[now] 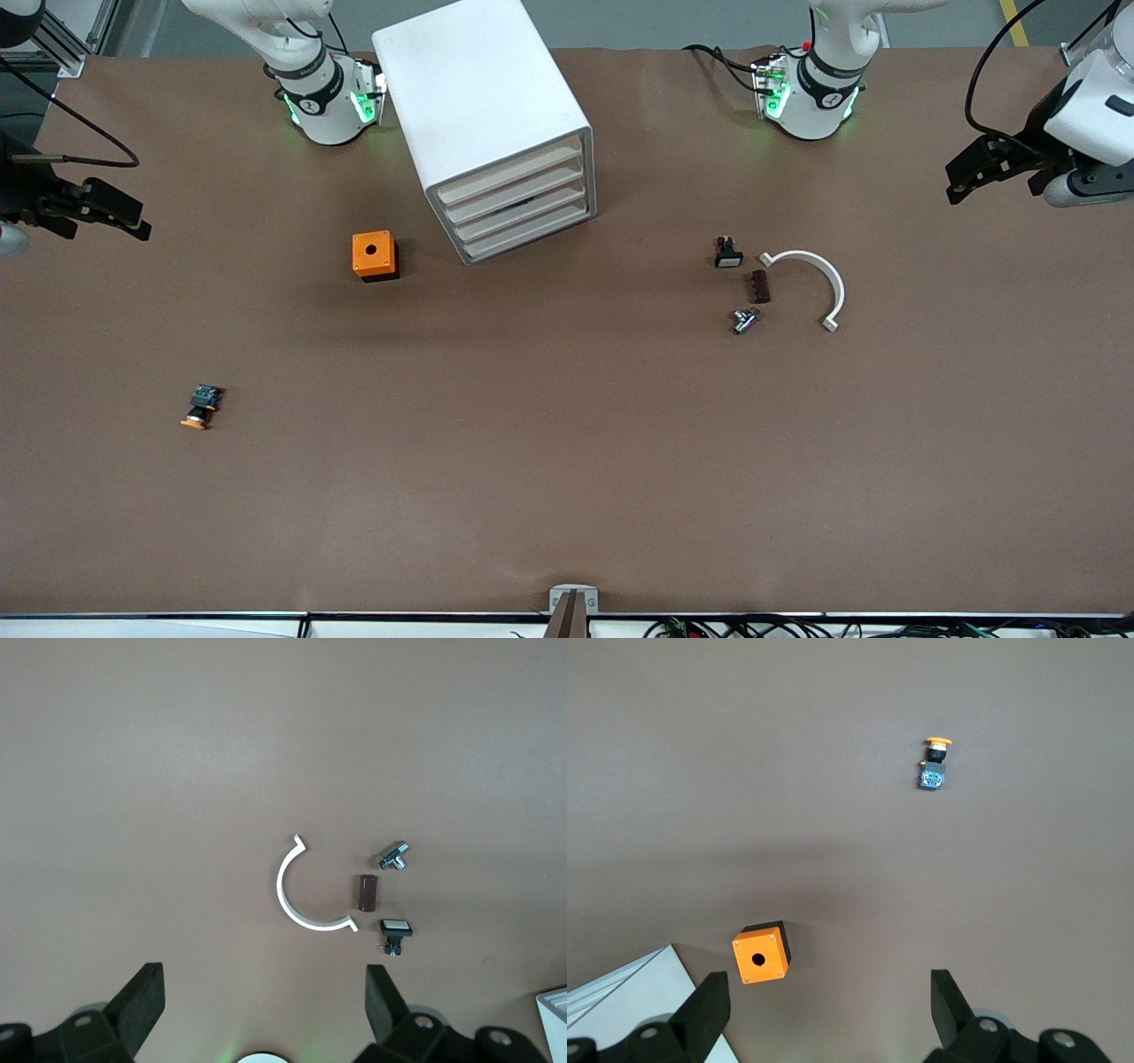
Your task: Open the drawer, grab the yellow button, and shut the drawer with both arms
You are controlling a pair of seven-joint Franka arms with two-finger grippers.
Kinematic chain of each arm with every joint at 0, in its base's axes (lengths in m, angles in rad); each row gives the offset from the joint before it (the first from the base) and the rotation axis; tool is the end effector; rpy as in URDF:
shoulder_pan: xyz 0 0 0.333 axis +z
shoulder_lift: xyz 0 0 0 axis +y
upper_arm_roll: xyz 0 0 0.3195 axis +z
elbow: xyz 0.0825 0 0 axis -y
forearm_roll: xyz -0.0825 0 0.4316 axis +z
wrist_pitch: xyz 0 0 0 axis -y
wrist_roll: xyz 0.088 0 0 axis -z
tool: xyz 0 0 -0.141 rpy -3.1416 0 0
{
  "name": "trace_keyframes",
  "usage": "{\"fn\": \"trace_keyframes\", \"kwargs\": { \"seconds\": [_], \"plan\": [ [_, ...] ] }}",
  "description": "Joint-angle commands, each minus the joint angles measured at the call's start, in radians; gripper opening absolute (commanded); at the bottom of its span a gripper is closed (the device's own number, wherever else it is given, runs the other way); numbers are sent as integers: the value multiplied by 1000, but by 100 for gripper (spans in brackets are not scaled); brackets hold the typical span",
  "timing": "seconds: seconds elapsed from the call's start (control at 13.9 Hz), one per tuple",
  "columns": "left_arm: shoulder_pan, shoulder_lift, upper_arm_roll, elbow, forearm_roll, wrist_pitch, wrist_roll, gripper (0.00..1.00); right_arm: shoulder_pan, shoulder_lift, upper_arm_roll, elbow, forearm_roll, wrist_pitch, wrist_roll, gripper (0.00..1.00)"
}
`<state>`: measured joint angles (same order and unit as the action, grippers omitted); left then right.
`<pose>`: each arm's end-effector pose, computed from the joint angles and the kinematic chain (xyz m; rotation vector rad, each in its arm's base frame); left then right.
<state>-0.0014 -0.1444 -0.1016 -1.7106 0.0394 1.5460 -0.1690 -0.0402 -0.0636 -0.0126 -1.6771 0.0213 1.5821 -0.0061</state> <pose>0.5495 -0.0545 0.6025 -3.0834 -0.1045 0.0207 0.5796 -0.0278 0.5774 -3.1174 0.0736 0.0479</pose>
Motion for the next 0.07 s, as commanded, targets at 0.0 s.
{"fn": "trace_keyframes", "kwargs": {
  "seconds": [0.0],
  "plan": [
    [-5, 23, 2, 38, -4, -14, 17, 100, 5, -21, -4, -24, 11, 19, -8, 100]
  ]
}}
